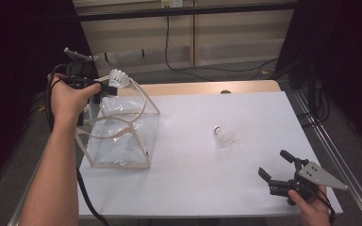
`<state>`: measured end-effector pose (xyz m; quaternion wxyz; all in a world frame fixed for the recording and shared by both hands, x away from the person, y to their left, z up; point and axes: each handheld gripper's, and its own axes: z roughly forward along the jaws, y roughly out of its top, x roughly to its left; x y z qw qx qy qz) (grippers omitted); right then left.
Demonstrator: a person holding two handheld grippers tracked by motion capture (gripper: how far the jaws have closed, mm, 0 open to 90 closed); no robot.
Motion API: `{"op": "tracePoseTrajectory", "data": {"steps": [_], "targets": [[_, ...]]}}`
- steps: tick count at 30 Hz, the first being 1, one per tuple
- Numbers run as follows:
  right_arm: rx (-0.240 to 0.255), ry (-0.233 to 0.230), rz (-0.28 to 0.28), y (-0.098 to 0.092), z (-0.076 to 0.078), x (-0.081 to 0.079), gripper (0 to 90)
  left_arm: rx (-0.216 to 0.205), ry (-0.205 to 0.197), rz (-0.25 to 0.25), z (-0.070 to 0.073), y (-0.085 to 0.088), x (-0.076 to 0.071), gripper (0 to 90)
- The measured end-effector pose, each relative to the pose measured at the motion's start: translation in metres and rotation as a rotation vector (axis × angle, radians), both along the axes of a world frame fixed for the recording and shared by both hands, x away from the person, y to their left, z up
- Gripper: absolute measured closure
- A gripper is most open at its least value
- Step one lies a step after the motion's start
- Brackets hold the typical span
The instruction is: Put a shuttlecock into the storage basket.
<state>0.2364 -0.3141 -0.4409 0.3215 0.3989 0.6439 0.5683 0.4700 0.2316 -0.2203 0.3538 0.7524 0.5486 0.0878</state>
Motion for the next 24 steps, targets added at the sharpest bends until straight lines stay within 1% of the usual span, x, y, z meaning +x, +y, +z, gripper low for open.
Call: {"op": "tracePoseTrajectory", "data": {"steps": [1, 3, 4, 8, 13, 14, 22, 24], "targets": [[0.000, -0.001, 0.000, 0.000, 0.000, 0.000, 1.1, 0.006, 0.002, -0.002, -0.001, 0.001, 0.000, 65.5], [-0.001, 0.000, 0.000, 0.000, 0.000, 0.000, 1.1, 0.004, -0.002, 0.013, -0.003, 0.002, 0.001, 65.5], [-0.001, 0.000, 0.000, -0.001, 0.000, 0.000, 1.1, 0.007, 0.003, 0.012, -0.003, 0.004, 0.001, 65.4], [0.000, 0.000, 0.001, -0.001, 0.000, 0.000, 1.1, 0.012, -0.003, 0.033, -0.006, 0.007, 0.003, 65.4], [0.001, 0.002, 0.004, 0.000, 0.000, 0.000, 1.1, 0.019, 0.005, 0.036, -0.010, 0.011, 0.005, 65.4], [0.000, 0.001, 0.003, 0.000, 0.000, 0.000, 1.1, 0.017, 0.001, 0.047, -0.011, 0.011, 0.005, 65.4], [-0.001, 0.001, -0.002, -0.001, 0.000, 0.000, 1.1, 0.030, 0.007, 0.048, -0.017, 0.012, 0.009, 65.3], [-0.003, 0.000, 0.000, 0.000, 0.000, 0.000, 1.1, 0.029, 0.005, 0.056, -0.019, 0.012, 0.010, 65.3]]}}
